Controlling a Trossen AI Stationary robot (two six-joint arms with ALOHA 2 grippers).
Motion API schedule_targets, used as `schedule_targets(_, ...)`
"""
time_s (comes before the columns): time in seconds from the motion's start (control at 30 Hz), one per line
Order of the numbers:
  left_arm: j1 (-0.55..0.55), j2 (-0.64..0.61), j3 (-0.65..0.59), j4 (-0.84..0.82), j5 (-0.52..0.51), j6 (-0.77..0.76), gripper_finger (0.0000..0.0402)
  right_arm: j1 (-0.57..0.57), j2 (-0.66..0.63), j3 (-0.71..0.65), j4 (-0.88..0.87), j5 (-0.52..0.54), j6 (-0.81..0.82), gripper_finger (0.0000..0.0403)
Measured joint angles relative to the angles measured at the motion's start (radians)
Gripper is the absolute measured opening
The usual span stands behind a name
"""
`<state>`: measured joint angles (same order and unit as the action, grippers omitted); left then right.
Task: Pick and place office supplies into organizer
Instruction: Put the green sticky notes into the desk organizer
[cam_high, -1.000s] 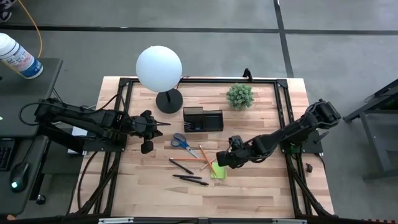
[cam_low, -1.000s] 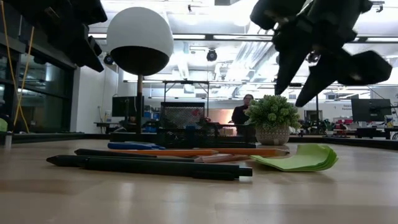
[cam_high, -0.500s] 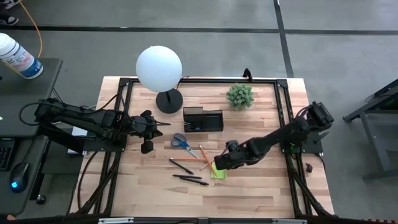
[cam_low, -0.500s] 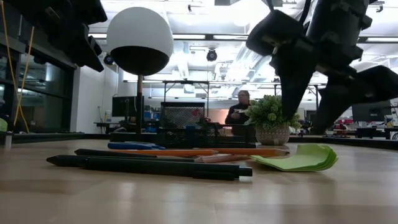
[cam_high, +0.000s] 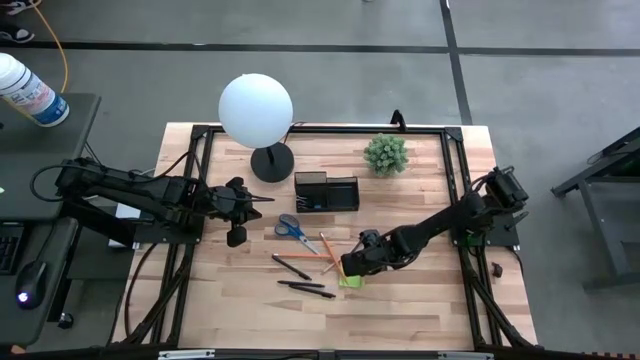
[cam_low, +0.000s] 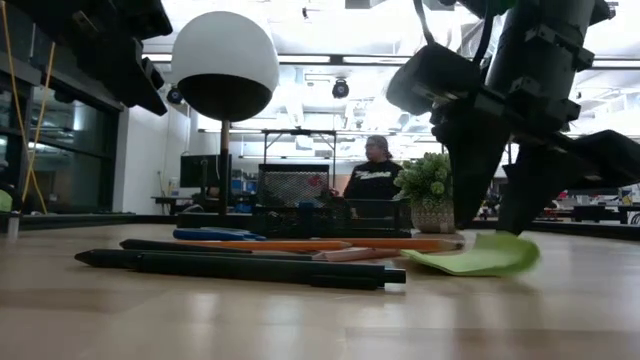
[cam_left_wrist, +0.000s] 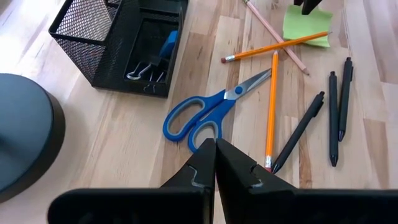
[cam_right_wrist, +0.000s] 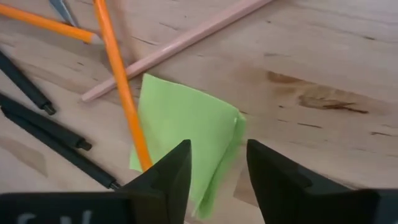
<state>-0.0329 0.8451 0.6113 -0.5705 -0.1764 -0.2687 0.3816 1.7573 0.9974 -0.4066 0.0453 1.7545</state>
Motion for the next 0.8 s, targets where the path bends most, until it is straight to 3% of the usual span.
schedule_targets(0.53, 0.0, 0.0, 0.0, 0.0, 0.0, 0.0, 0.0001, -0.001, 0.041, 0.001, -0.01, -0.002, 0.0, 0.0121)
schedule_targets(0.63, 0.0, 0.0, 0.0, 0.0, 0.0, 0.0, 0.0001, -0.001, 0.042, 0.001, -0.013, 0.001, -0.004, 0.0086)
schedule_targets(0.73, 0.0, 0.0, 0.0, 0.0, 0.0, 0.001, 0.0001, -0.001, 0.043, 0.0, -0.013, 0.001, -0.019, 0.0024)
schedule_targets(0.8, 0.0, 0.0, 0.0, -0.001, 0.0, 0.003, 0.0001, -0.001, 0.045, 0.001, 0.015, 0.012, -0.028, 0.0008)
